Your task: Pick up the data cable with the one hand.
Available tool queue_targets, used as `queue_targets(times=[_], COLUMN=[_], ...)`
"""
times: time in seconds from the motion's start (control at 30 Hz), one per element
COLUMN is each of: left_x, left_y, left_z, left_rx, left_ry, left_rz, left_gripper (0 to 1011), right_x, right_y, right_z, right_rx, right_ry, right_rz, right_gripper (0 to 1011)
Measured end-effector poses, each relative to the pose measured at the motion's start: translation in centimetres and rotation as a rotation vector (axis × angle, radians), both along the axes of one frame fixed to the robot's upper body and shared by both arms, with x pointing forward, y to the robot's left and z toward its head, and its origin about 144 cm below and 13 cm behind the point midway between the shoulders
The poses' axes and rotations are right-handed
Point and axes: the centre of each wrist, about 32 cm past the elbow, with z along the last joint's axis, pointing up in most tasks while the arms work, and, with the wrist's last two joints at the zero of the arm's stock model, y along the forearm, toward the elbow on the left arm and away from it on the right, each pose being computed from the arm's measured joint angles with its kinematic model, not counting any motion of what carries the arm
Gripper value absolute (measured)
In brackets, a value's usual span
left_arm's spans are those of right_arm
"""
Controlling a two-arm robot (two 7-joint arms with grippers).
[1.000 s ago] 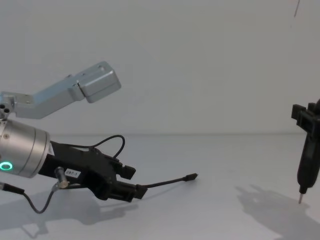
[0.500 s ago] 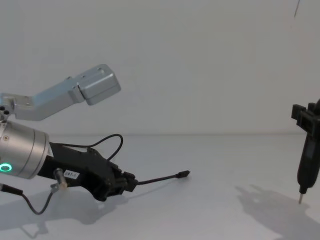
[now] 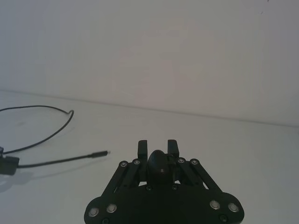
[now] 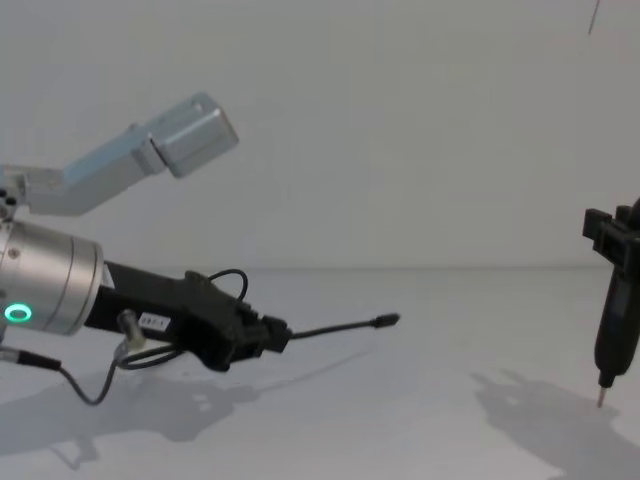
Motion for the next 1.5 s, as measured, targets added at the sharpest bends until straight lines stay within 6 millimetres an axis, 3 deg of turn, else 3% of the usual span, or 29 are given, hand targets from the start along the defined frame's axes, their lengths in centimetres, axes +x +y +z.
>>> queue_targets(times=[0.67, 1.23, 1.5], left_x=[0.9, 0.5, 0.4], left_y=[1.8, 3.7, 4.0], left_z=[2.2, 2.1, 2.1], left_rx=[-0.272, -0.341, -0.350], left_ry=[0.025, 0.097, 0.114], left_rz=[-0.150, -0.235, -0.252], left_gripper=[41, 41, 40], right_x=[0.0, 0.0, 0.2], right_y=[0.0, 0.0, 0.4], right_z=[0.0, 0.0, 1.1], right_rx=[0.000, 0.000, 0.011], right_ry=[0.000, -0.002, -0.049], right_rz=[0.000, 0.000, 0.006], right_gripper=[251, 251, 251])
